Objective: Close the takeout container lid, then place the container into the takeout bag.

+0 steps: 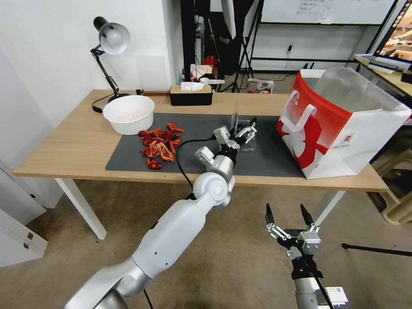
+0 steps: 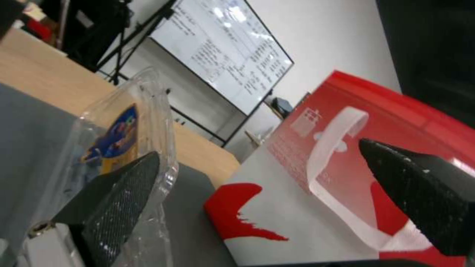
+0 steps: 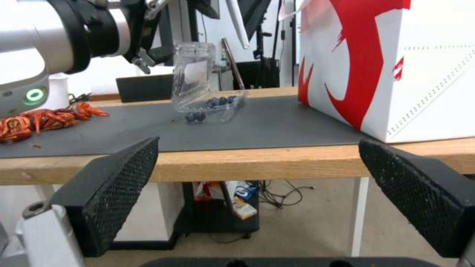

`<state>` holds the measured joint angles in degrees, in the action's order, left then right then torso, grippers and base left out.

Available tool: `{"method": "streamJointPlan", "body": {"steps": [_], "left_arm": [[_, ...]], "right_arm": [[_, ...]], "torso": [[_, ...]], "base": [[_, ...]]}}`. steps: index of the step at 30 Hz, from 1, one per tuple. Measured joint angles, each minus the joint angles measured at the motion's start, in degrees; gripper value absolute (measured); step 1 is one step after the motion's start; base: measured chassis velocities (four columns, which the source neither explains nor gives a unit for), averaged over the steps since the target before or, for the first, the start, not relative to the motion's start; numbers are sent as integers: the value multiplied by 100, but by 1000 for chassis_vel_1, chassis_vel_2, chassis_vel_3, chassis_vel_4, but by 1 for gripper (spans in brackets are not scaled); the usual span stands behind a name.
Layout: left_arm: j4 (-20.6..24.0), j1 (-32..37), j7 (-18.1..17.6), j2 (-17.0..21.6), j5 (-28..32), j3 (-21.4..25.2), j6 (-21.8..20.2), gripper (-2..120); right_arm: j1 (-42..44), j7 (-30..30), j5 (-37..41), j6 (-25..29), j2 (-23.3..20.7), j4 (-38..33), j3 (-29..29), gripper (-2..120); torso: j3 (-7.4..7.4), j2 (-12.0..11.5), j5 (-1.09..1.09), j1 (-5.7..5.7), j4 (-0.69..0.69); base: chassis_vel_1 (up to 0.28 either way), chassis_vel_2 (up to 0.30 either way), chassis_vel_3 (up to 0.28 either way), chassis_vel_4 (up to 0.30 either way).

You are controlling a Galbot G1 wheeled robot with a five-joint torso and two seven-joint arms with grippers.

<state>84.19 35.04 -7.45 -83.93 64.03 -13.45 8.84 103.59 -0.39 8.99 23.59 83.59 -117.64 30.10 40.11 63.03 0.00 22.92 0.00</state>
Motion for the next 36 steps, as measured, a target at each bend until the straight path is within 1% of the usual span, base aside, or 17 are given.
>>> {"method": "streamJointPlan", "body": {"steps": [3,7,10,11,14,15,17,18,21,22,25,26,28,30,32,34,36], "left_arm": [[-112,-78,73,25,-47,-113,-37,100],[-231,-186,40,19,26,-219,-224,100],[-318,-296,-231,-57,428,-230,-520,100],[-318,-296,-231,-57,428,-230,-520,100],[-407,-389,-411,-123,849,-140,-831,100],[-407,-389,-411,-123,849,-140,-831,100],[-467,-464,-680,-177,1150,-38,-1134,100],[-467,-464,-680,-177,1150,-38,-1134,100],[-536,-555,-1108,-302,1647,188,-1534,100],[-536,-555,-1108,-302,1647,188,-1534,100],[-576,-642,-1414,-379,2046,318,-1720,100],[-576,-642,-1414,-379,2046,318,-1720,100],[-616,-713,-1590,-431,2168,359,-1794,100],[-618,-716,-1598,-434,2172,361,-1798,100],[-718,-820,-1874,-527,2239,403,-1909,87],[-744,-842,-1932,-550,2241,411,-1925,84],[-800,-873,-2070,-579,2240,424,-1971,74]], "right_arm": [[-3,-1,16,1,-6,-1,10,100],[-12,-1,26,1,-9,-4,16,100],[-9,-5,26,9,3,-4,16,100],[-9,-5,26,9,3,-4,16,100],[-8,-10,25,21,9,-3,17,100],[-8,-10,25,21,9,-3,17,100],[-14,-11,25,22,9,-2,21,100],[-14,-11,25,22,9,-2,21,100],[-29,-13,26,22,7,-3,23,100],[-29,-13,26,22,7,-3,23,100],[-42,-14,26,19,12,-4,22,100],[-42,-14,26,19,12,-4,22,100],[-49,-20,28,18,16,-4,18,100],[-50,-21,29,17,16,-4,17,100],[-79,-61,84,-5,13,-29,1,100],[-88,-78,110,-12,7,-37,0,100],[-144,-150,308,-82,-36,-91,5,100]], "torso": [[0,0,0,0,0],[0,0,0,0,0],[0,0,0,0,0],[0,0,0,0,0],[0,0,0,0,0],[0,0,0,0,0],[0,0,0,0,0],[0,0,0,0,0],[0,0,1,0,0],[0,0,1,0,0],[0,0,0,0,0],[0,0,0,0,0],[0,0,1,0,0],[0,0,1,0,0],[0,0,0,0,0],[0,0,1,0,0],[0,0,1,0,-1]], "base": [[0,0,0,0],[0,0,0,0],[0,0,0,0],[0,0,0,0],[0,0,0,0],[0,0,0,0],[0,0,0,0],[0,0,0,0],[0,0,0,0],[0,0,0,0],[0,0,0,0],[0,0,0,0],[0,0,0,0],[0,0,0,0],[0,0,0,0],[0,0,0,0],[0,0,0,0]]}}
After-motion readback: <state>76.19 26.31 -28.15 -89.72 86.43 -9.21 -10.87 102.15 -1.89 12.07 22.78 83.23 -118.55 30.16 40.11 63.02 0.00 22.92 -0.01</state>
